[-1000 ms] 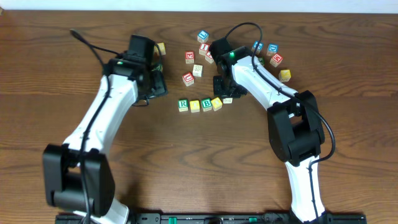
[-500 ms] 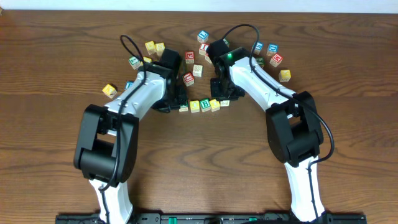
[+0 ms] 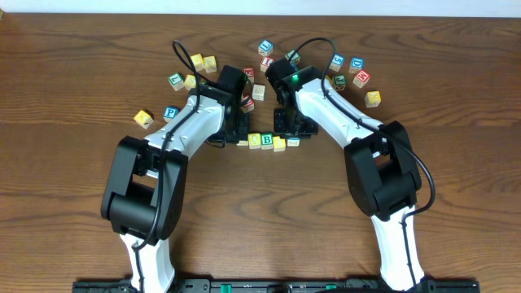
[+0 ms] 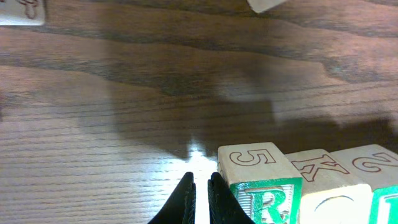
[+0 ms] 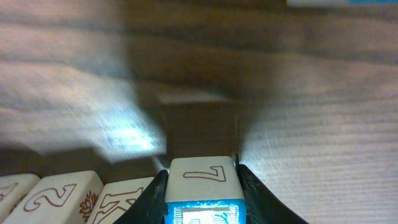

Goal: Spell out ROBOT
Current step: 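Carry the T block with the right gripper to the row's right end, then lower the T block right of the second O and open the gripper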

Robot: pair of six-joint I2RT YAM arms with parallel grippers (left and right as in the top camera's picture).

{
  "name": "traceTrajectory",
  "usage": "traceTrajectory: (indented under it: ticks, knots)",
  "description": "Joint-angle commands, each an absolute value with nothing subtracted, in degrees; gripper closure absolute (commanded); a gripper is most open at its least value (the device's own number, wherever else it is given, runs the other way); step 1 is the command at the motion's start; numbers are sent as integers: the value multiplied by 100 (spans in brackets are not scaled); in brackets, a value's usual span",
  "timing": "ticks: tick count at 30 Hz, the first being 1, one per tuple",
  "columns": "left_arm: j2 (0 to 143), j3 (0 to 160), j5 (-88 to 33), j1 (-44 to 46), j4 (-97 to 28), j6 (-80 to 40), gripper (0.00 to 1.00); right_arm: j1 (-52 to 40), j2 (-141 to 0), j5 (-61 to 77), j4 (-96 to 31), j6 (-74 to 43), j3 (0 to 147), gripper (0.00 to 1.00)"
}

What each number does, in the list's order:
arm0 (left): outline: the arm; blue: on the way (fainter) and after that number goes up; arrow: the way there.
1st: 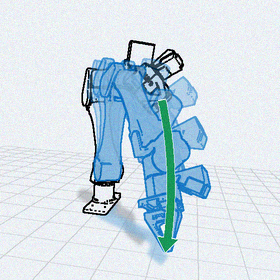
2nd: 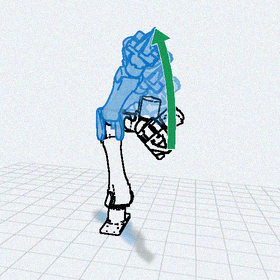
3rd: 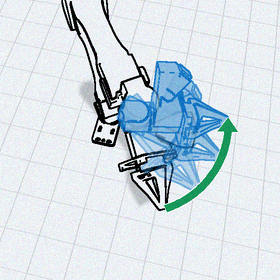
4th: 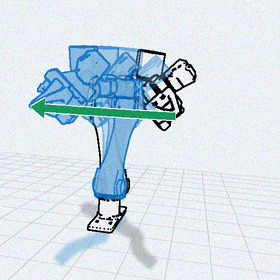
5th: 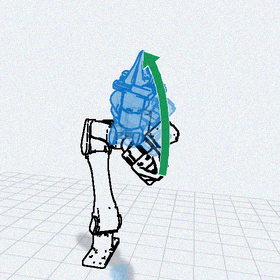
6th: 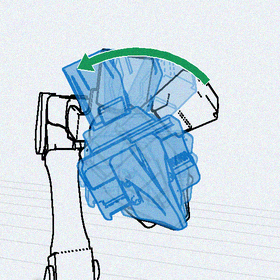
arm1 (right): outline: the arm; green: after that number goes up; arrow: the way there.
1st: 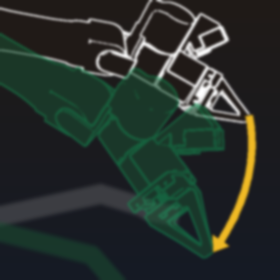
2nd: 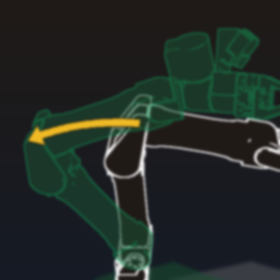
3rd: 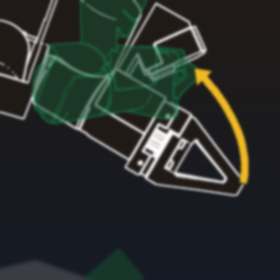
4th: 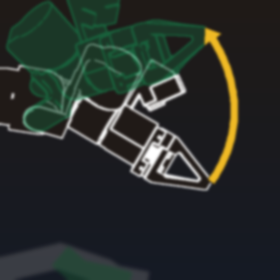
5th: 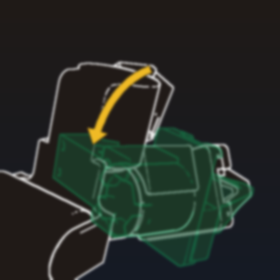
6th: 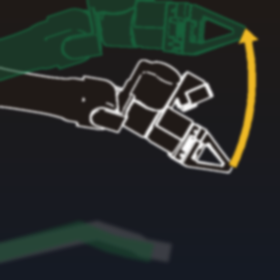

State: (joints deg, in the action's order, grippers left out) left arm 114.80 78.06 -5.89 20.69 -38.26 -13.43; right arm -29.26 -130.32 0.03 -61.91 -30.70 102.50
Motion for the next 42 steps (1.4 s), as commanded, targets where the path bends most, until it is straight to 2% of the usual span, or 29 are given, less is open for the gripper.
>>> traceTrajectory:
  ticks: [1, 4, 8, 11, 14, 15, 16, 18, 20, 21, 23, 25, 26, 27, 34, 36, 39, 42]
  knots:
    - [11579, 7734, -836, 2193, -3802, -1245, 90, -2886, -12801, 185, -6239, -2709, 10184, 62]
    - [11579, 7734, -834, 2193, -3802, -1245, 90, -2851, -12473, 189, -6270, -2456, 10184, 44]
    - [11577, 7734, -834, 2193, -3804, -1201, 90, -2694, -12241, 213, -6344, -2429, 10184, 50]
    - [11533, 7828, -705, 2091, -3898, -1205, 91, -2591, -12210, 622, -6379, -1973, 10184, 52]
    - [11168, 8239, -633, 1621, -4187, -1205, 92, -2639, -12208, 963, -6318, -1140, 10184, 53]
    - [10927, 8300, -631, 1406, -4211, -1205, 92, -2720, -12208, 963, -6300, -473, 10184, 59]
    - [10639, 8309, -631, 1162, -4213, -1205, 92, -2812, -12210, 963, -6324, 207, 10182, 58]
    - [10160, 8309, -631, 652, -4230, -1205, 92, -3015, -12210, 963, -6495, 1776, 10158, 47]
    - [9953, 8307, -628, 222, -4298, -1205, 91, -3162, -12213, 965, -6652, 2646, 10149, 42]
    - [9955, 8307, -631, 106, -4342, -1205, 91, -3190, -12215, 967, -6654, 2735, 10149, 41]
    - [9957, 8305, -644, 38, -4412, -1205, 91, -3225, -12226, 1164, -6606, 3098, 10099, 27]
    - [9957, 8300, -644, 40, -4484, -1205, 91, -3232, -12226, 1153, -6346, 3750, 9741, 22]
    - [9957, 8300, -644, 38, -4510, -1205, 91, -3232, -12226, 1149, -6136, 4073, 9470, 25]
    - [9957, 8300, -644, 38, -4515, -1205, 91, -3229, -12226, 985, -5909, 4355, 9212, 39]
    - [9957, 8300, -642, 38, -4512, -1205, 91, -3218, -12226, 764, -5513, 4324, 9096, 57]
    - [9957, 8300, -642, 38, -4512, -1205, 91, -3218, -12226, 642, -5356, 3883, 9096, 55]
    - [9959, 8296, -642, 38, -4510, -1205, 91, -3157, -12226, -8, -5212, 2067, 9096, 53]
    - [9959, 8296, -642, 38, -4495, -1205, 91, -3127, -12226, -8, -5275, 801, 9096, 57]
